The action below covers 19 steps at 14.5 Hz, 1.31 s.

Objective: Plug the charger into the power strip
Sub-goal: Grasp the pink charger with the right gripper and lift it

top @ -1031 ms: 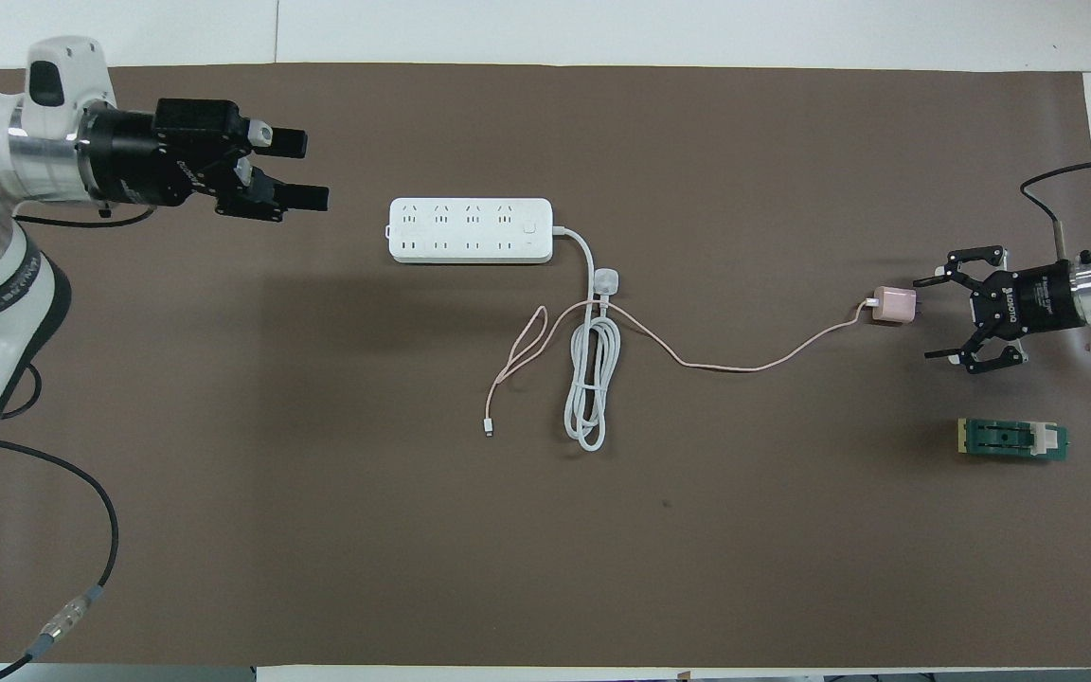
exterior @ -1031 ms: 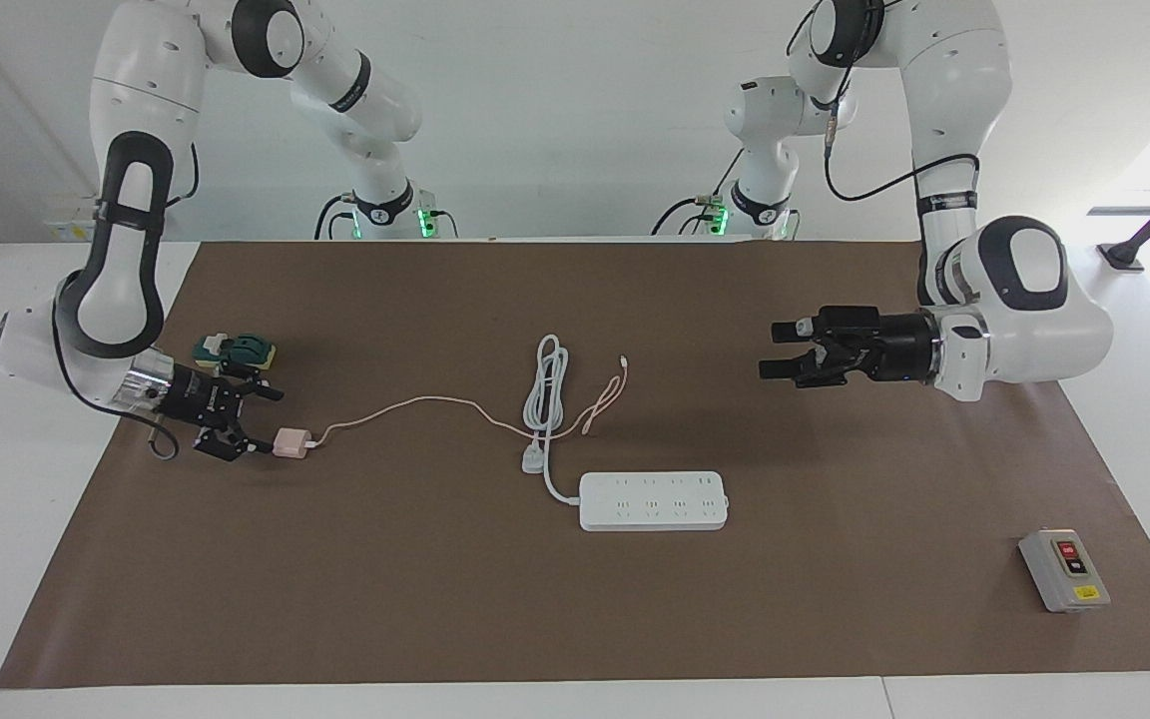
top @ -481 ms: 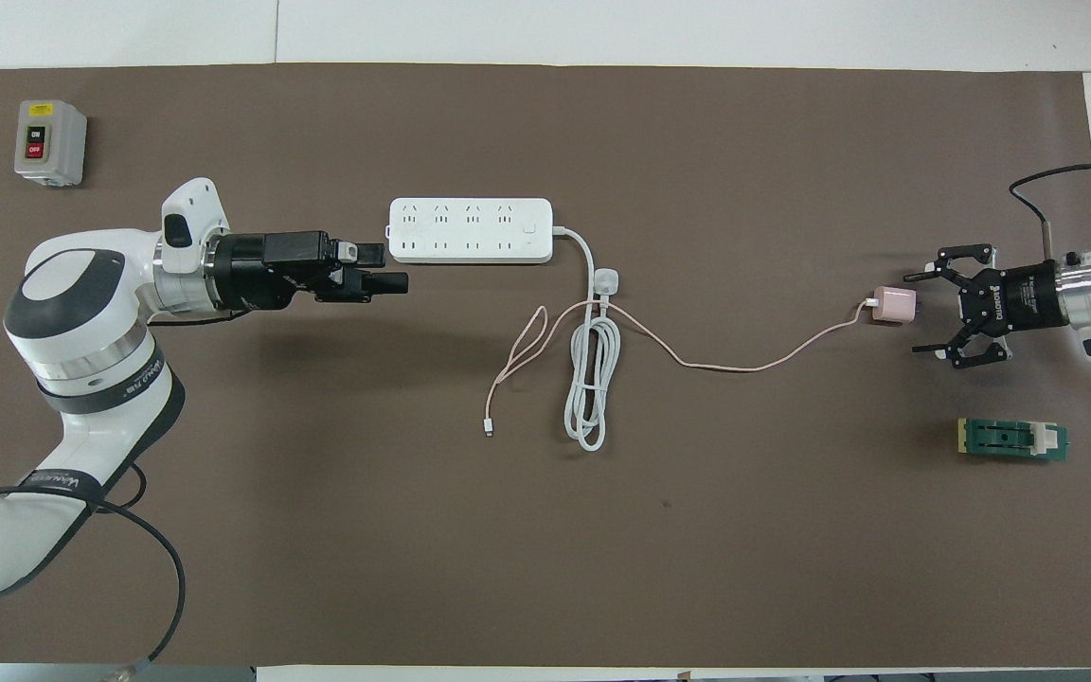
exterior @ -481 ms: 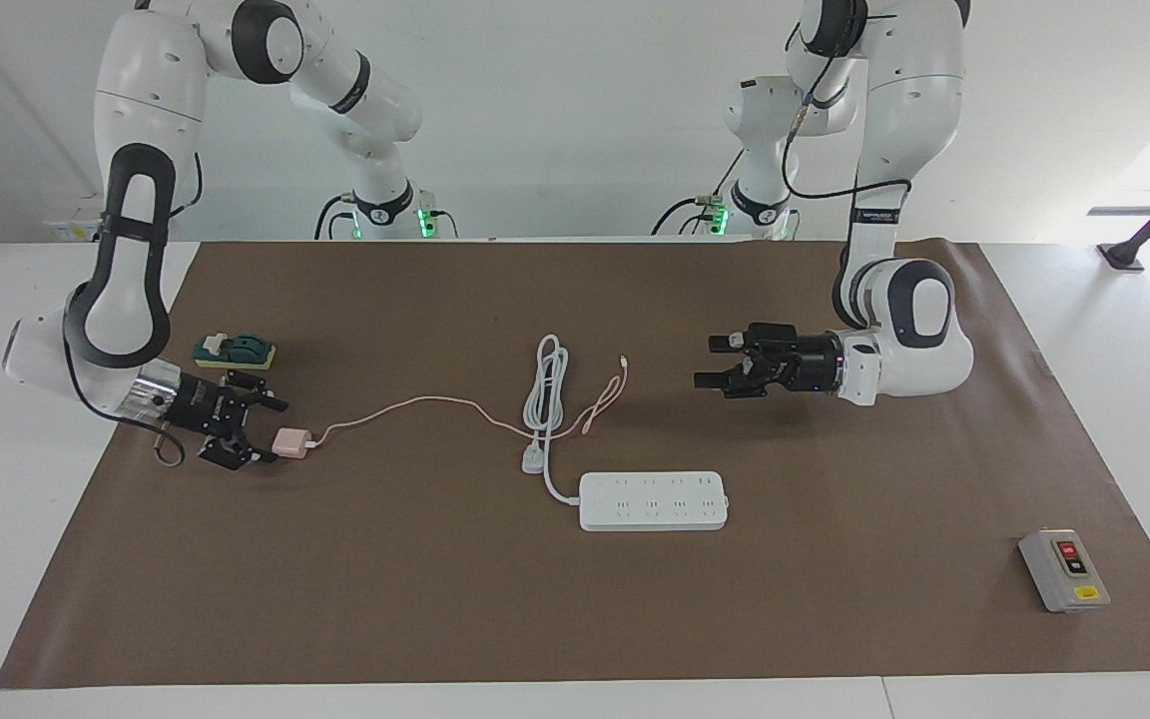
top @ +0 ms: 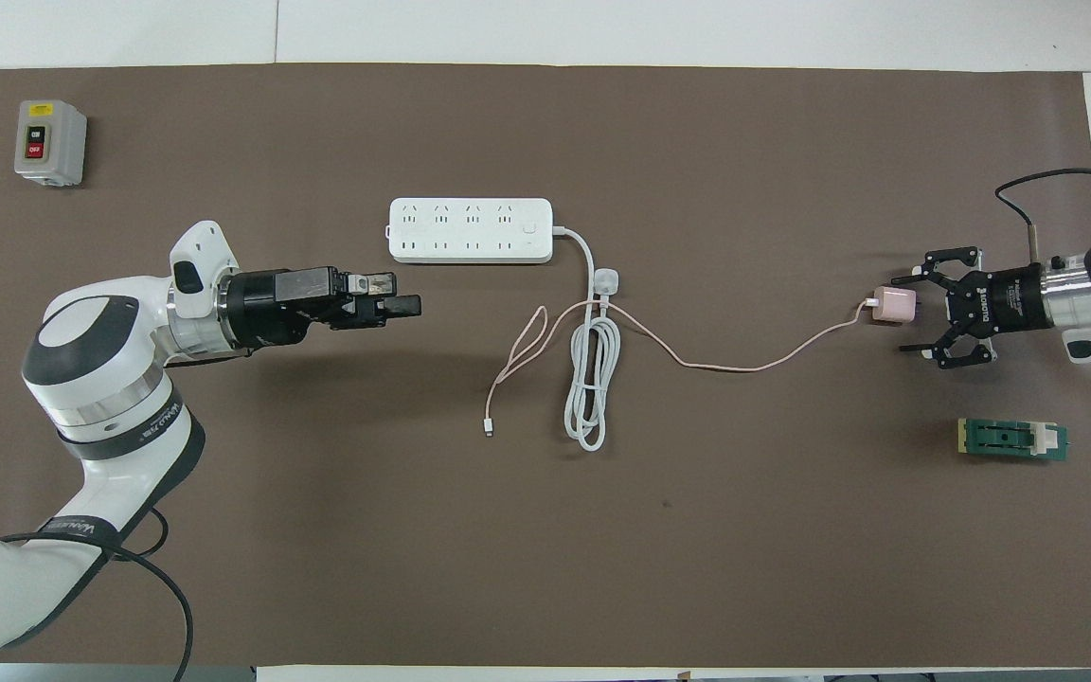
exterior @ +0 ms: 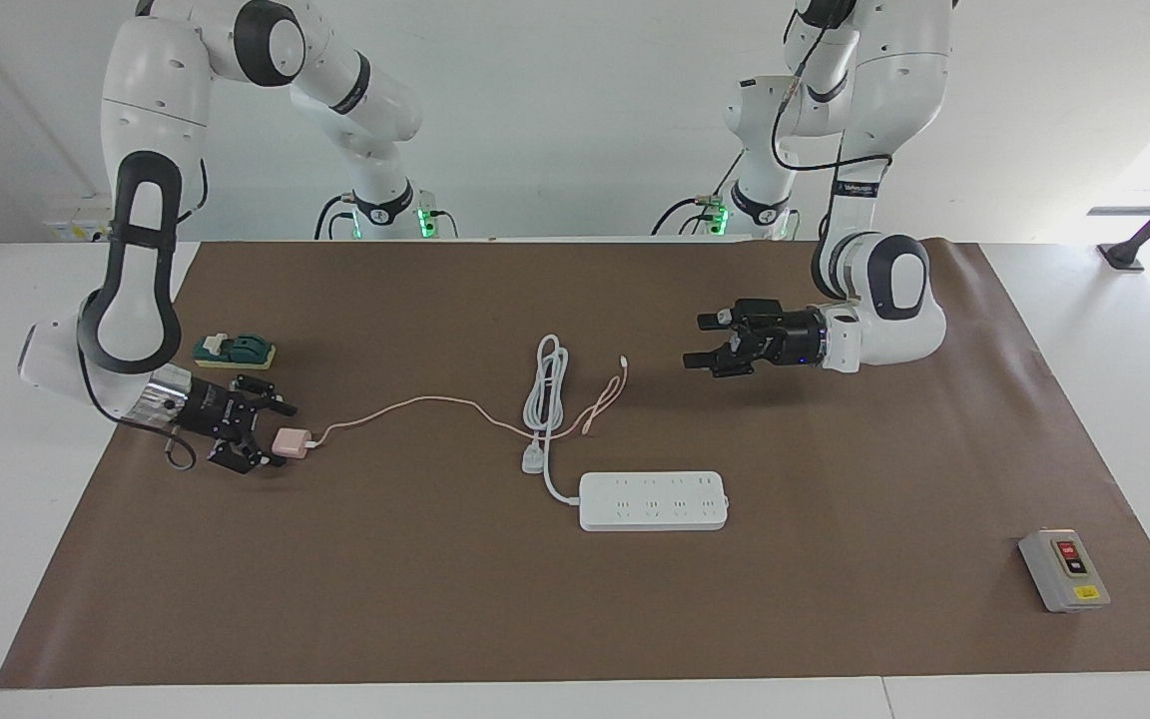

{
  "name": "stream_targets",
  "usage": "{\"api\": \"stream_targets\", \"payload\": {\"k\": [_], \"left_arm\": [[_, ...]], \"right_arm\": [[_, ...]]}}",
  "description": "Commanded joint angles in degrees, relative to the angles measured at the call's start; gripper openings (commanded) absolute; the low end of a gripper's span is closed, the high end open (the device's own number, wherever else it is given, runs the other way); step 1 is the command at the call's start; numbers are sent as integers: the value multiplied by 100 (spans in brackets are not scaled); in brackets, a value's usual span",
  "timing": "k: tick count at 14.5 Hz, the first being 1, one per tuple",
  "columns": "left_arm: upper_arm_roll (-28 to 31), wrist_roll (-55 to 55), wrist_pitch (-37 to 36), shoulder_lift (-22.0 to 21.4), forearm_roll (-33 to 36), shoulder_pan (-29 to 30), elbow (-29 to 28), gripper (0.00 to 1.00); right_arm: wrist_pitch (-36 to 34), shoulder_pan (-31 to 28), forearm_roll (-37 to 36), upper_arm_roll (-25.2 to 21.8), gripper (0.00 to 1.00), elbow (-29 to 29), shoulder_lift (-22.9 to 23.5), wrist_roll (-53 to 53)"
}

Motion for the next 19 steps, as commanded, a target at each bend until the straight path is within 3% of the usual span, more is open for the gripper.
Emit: {"api": "stream_targets", "payload": {"k": [1,2,5,9,15,19], "left_arm": [[64,244,356,96,-563,-452,-23,100],[64,253,462,114,-634,-488,21,100],[73,254,727,351,-643,-488,232,100],[73,271,1120,343,-643,-593,276,100],[64,16,1421,378,-652,-690,346,100],[64,16,1412,378,-652,-690,355,100]], "right_arm": [[221,10,191,14,21,-199,-53,-360],[221,10,191,6,0,-190,-53,-404],[186,19,183,6,0,-155,-53,-395],[-165,97,165,67,0,169,-149,-229],[-386,1203,182,76,0,469,-878,1271],[-307,2012,366,85,0,732,-1107,2493]]}}
